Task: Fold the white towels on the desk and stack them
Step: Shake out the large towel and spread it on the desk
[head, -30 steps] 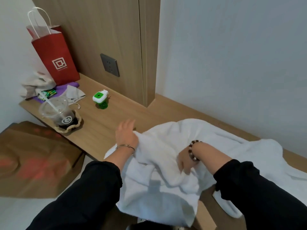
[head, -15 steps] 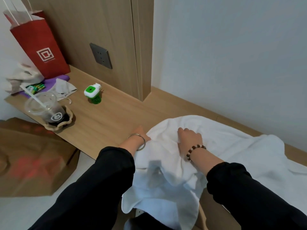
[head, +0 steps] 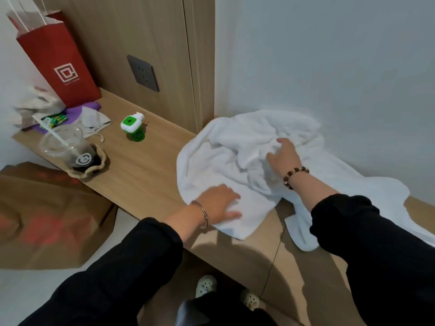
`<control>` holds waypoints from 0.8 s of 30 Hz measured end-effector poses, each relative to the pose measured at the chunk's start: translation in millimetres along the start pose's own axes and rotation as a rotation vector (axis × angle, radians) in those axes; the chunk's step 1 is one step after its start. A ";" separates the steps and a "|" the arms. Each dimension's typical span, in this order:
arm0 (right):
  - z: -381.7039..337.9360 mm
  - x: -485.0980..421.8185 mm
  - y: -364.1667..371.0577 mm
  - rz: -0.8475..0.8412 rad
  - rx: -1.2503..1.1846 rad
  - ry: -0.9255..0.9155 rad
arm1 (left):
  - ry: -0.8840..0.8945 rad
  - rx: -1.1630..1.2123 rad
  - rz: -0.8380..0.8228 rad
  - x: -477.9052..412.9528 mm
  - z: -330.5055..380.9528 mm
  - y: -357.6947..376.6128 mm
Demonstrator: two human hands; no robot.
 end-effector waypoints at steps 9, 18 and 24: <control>41.4 87.2 7.6 -0.041 0.689 -0.575 | -0.101 -0.159 0.056 2.2 -4.3 27.0; 79.7 60.7 -45.5 -0.073 0.830 -0.245 | -0.548 0.669 0.588 -43.8 -4.0 -94.8; -12.1 53.8 -116.7 -0.499 -0.022 -0.074 | -0.733 0.905 0.987 -44.5 -23.0 -185.2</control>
Point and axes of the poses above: each hand's wrist, its own x-axis away from the middle knuckle, its own y-axis out of the palm, z = x × y, the point moved 9 cm from there along -x, towards the middle knuckle, and after that the axes turned 13 degrees about z, right-handed, at the moved point
